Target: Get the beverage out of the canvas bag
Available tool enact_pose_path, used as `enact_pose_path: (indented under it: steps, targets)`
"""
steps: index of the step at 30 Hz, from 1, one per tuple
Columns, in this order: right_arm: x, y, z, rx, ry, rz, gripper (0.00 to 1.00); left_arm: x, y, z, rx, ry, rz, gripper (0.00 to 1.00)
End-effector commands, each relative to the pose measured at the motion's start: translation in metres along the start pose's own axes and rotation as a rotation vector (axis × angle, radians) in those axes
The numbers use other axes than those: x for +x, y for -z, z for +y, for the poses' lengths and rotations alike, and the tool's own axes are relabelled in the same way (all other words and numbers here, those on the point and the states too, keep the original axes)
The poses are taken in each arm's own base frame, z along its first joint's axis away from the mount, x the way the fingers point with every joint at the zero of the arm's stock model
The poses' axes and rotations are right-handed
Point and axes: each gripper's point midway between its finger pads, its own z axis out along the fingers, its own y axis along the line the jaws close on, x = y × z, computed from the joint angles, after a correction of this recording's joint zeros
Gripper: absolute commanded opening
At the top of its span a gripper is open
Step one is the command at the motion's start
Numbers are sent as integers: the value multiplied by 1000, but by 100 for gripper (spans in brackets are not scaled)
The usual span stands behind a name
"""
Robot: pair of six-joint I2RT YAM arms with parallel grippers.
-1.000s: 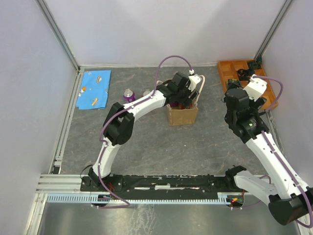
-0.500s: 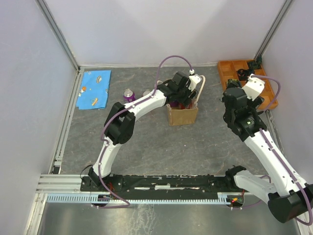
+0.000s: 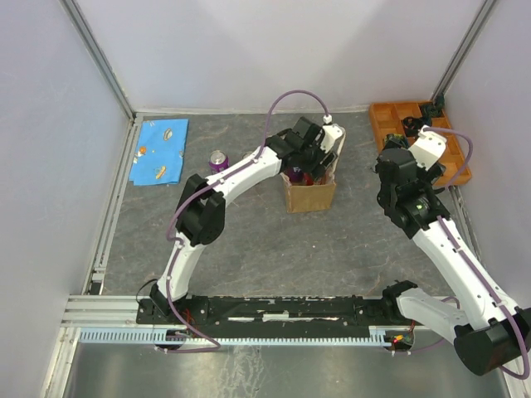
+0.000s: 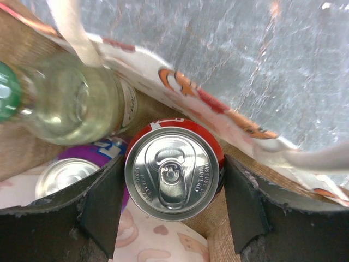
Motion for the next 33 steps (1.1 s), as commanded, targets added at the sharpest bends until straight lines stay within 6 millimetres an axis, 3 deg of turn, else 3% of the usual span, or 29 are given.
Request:
enact_pose_path:
  steps: [1,5,11,16,20,23,27,30,33]
  targets:
    - [-9,1,-2,4,-30,-33,97,-142,102,12,-38,-87,-367,3]
    - [-9,1,-1,-2,-32,-30,97,-164,125,12,-35,-84,-419,3]
    - [-8,1,1,-14,-26,-25,97,-182,168,24,-111,-78,-472,3]
    - [-7,0,8,-41,-23,-19,96,-192,221,60,-224,-29,-542,3]
    - [-5,0,11,-58,-21,-11,95,-187,275,94,-375,10,-590,3]
    - [-2,0,13,-71,-17,-4,95,-169,316,117,-498,49,-601,3]
    - [-1,1,18,-102,-3,0,94,-120,345,151,-593,167,-566,3]
    - [-1,1,21,-121,4,-1,93,-77,356,164,-668,222,-537,3]
    - [-4,0,25,-130,9,-4,93,-32,348,164,-718,277,-474,3]
